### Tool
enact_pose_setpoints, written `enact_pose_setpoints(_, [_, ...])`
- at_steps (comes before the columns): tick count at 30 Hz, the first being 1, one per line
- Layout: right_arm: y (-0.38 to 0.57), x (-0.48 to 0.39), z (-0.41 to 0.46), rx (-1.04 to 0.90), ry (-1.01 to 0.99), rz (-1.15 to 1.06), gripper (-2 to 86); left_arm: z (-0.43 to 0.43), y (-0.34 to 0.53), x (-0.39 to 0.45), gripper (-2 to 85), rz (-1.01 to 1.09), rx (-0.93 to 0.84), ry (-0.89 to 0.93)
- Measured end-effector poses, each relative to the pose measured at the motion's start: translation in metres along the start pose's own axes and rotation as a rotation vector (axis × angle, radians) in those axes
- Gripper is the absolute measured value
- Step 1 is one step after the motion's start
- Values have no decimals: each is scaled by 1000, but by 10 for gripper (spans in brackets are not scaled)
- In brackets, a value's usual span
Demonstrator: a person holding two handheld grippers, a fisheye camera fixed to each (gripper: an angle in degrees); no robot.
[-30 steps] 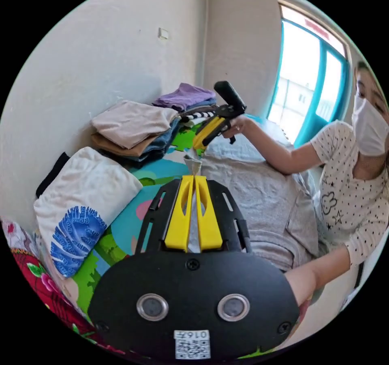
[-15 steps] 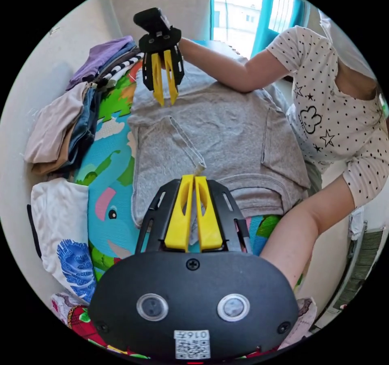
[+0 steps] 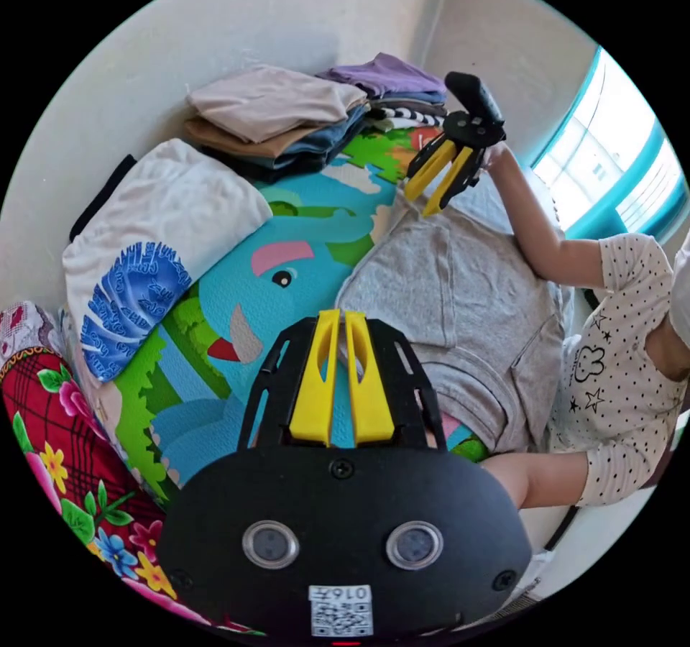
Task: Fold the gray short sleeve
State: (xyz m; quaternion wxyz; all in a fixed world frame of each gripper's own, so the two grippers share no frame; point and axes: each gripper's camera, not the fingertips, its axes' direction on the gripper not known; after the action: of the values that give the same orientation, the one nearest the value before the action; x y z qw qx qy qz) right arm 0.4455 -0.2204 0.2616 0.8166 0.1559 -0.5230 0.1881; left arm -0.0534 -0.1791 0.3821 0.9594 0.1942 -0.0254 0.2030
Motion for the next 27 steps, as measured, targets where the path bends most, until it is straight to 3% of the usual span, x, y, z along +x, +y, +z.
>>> enact_pose_setpoints(6, [-12,22,22,-6,27,50,65,30,-4,-17,-10,25,-5,83])
enact_pose_setpoints(27, [-15,55,49,52,67,77,1,72,9,-62,-10,-23,-55,59])
